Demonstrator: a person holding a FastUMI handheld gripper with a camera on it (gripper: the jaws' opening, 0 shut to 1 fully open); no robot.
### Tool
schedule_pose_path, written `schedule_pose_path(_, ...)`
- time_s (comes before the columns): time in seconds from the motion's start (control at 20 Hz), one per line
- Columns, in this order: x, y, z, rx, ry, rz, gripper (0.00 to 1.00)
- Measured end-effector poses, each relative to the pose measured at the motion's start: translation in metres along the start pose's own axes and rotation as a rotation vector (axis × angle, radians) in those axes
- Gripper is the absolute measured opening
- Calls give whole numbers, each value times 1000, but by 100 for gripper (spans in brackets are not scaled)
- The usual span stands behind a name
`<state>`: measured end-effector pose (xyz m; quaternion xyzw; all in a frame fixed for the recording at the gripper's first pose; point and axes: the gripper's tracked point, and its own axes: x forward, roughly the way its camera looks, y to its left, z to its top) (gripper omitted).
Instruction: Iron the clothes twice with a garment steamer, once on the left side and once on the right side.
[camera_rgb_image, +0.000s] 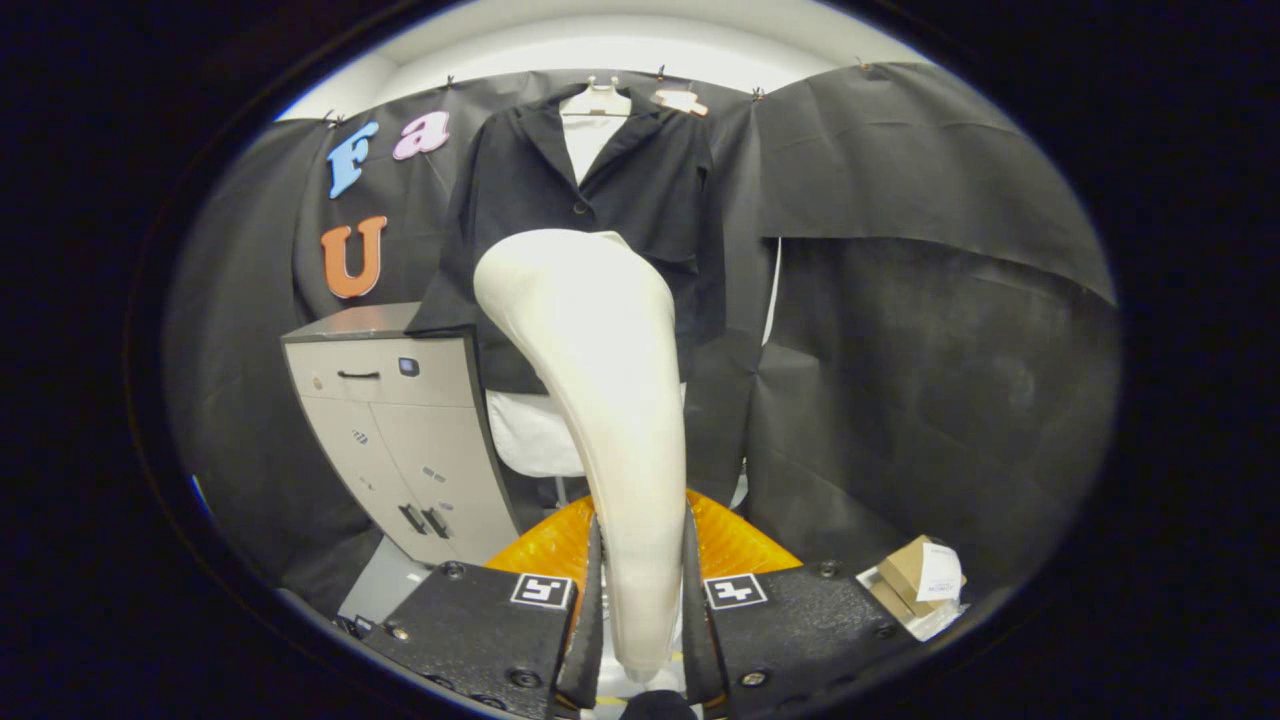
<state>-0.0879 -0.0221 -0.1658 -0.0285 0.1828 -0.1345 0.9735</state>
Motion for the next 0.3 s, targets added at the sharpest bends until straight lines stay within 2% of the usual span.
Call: schedule_pose_path(0.3,-41,-19,9,0,-17,17,35)
